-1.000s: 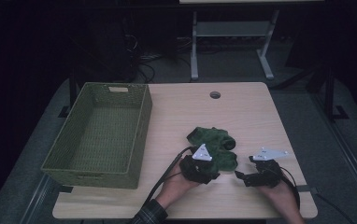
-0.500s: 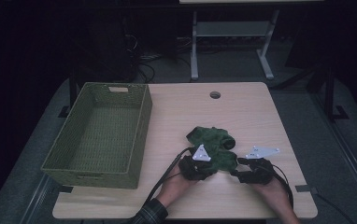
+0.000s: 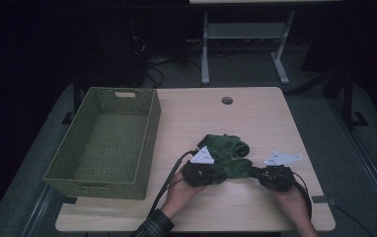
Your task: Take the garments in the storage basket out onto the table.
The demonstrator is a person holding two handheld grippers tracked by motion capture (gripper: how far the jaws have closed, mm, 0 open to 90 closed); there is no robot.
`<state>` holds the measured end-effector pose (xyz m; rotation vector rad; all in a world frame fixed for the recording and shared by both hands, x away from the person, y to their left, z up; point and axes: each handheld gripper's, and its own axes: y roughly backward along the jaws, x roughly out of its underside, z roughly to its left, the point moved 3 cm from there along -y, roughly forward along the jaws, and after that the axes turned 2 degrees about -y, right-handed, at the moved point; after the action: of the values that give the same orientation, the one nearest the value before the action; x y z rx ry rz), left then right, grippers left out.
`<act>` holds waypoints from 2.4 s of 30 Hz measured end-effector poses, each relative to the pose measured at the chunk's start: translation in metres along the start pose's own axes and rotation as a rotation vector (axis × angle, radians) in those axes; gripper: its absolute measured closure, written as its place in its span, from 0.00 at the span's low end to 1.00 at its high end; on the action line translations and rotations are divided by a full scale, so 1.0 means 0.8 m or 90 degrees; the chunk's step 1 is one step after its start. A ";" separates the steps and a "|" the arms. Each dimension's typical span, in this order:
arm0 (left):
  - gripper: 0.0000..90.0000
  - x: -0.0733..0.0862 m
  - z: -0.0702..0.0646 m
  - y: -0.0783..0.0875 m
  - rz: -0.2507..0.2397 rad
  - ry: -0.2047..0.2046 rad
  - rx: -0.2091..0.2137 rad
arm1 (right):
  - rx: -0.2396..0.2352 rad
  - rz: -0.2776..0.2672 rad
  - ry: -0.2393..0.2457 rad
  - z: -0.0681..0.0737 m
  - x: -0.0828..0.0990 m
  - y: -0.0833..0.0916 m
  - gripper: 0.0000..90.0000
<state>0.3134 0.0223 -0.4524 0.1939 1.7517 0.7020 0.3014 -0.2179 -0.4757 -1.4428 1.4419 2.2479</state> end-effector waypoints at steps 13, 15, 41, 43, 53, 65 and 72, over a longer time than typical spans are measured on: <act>0.95 0.015 0.026 0.051 -0.025 0.035 -0.042 | 0.023 -0.011 0.001 -0.013 0.005 0.030 0.91; 0.95 0.023 0.028 0.054 -0.019 0.041 -0.047 | 0.028 -0.009 -0.002 -0.014 0.008 0.034 0.91; 0.88 0.031 0.010 0.078 -0.012 0.052 -0.069 | 0.064 -0.038 -0.018 -0.023 0.025 0.072 0.87; 0.93 0.029 0.001 0.068 -0.004 0.043 -0.045 | 0.052 -0.033 -0.010 -0.022 0.021 0.066 0.94; 0.97 0.051 0.000 0.018 0.083 0.020 -0.055 | 0.018 0.030 0.007 -0.024 0.016 0.024 1.00; 0.99 0.064 0.020 0.018 0.130 0.012 -0.079 | 0.010 0.087 0.017 -0.018 0.031 0.015 1.00; 1.00 0.069 0.018 0.028 0.134 0.016 -0.051 | -0.009 0.098 0.028 0.005 0.044 0.029 1.00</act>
<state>0.3048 0.0715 -0.4881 0.3181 1.7382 0.9288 0.2677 -0.2407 -0.4870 -1.4406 1.6048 2.3333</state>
